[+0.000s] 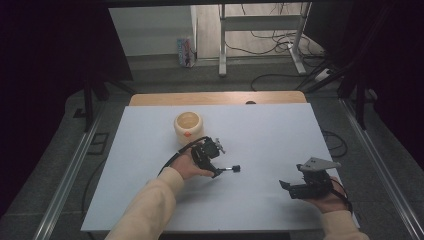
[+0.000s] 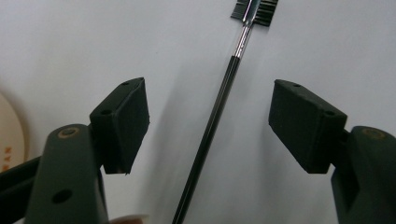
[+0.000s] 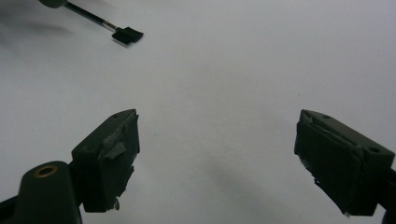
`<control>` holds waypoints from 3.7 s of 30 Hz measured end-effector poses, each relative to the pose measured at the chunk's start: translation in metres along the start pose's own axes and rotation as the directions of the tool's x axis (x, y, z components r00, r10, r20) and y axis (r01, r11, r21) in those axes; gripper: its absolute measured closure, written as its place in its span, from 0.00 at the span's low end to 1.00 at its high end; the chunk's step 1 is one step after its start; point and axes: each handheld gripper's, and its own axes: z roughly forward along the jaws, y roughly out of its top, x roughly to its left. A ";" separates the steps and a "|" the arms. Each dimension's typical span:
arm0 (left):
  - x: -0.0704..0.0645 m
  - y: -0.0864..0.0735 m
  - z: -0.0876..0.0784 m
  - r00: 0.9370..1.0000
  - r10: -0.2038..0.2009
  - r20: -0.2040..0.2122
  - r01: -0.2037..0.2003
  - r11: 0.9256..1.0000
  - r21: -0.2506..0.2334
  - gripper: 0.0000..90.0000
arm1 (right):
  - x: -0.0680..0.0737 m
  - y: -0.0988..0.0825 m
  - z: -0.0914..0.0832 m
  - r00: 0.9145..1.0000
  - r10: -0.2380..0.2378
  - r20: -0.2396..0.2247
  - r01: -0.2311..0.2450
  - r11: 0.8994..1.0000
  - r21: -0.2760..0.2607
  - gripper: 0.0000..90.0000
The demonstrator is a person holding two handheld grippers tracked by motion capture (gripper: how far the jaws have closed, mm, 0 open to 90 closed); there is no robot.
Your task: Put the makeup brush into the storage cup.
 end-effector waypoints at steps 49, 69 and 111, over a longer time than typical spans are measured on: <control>-0.002 0.011 0.023 0.994 0.031 0.103 -0.036 0.998 0.049 0.82 | -0.001 -0.001 -0.001 1.000 0.004 0.006 -0.004 1.000 0.001 0.16; -0.004 0.013 0.013 0.994 0.061 0.086 -0.068 0.995 0.078 0.96 | -0.003 -0.001 -0.002 1.000 0.010 0.008 -0.010 1.000 -0.004 0.16; 0.006 0.007 -0.096 0.999 -0.052 0.000 0.051 0.973 -0.224 0.96 | 0.001 0.000 -0.009 0.999 0.037 0.018 -0.036 0.998 -0.053 0.16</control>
